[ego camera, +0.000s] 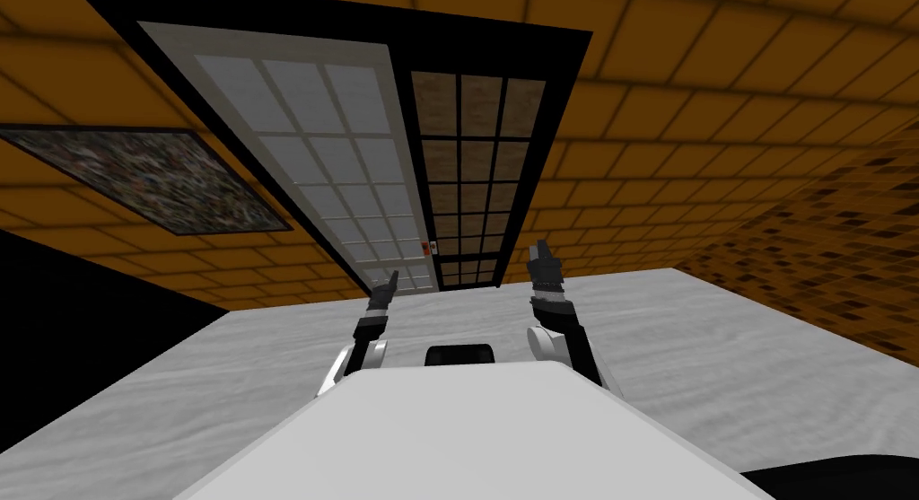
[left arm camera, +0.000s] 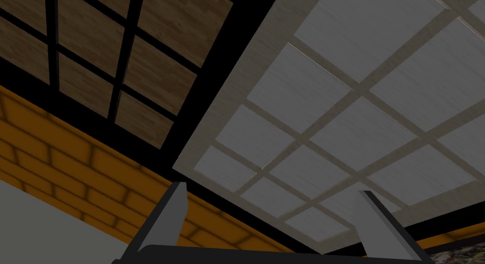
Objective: Pull the door open
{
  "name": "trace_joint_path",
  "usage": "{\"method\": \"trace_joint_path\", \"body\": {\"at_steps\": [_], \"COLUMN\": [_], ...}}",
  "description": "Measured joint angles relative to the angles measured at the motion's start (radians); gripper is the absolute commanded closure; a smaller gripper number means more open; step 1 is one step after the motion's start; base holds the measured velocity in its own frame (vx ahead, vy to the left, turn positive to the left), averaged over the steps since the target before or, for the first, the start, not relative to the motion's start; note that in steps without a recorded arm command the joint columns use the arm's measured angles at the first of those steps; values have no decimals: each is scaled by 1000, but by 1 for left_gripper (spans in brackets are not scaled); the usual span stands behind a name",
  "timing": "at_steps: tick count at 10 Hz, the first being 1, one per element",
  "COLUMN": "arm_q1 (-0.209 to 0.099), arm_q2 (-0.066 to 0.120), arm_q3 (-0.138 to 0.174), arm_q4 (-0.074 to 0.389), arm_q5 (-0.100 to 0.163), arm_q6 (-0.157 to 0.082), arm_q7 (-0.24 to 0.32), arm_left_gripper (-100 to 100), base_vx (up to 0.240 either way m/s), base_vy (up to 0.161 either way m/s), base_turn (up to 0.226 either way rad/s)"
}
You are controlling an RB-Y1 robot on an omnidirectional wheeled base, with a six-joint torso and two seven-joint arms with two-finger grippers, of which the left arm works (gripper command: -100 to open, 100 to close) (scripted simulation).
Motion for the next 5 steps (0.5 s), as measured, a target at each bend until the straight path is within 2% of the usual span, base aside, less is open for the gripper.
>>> {"method": "trace_joint_path", "body": {"at_steps": [5], "arm_q1": [-21], "arm_q2": [-6], "arm_q3": [36], "arm_q4": [109], "arm_q5": [-24], "arm_q6": [-25], "arm_q7": [-119], "arm_left_gripper": [-100], "base_vx": [92], "base_vy": [6], "base_turn": [-38]}}
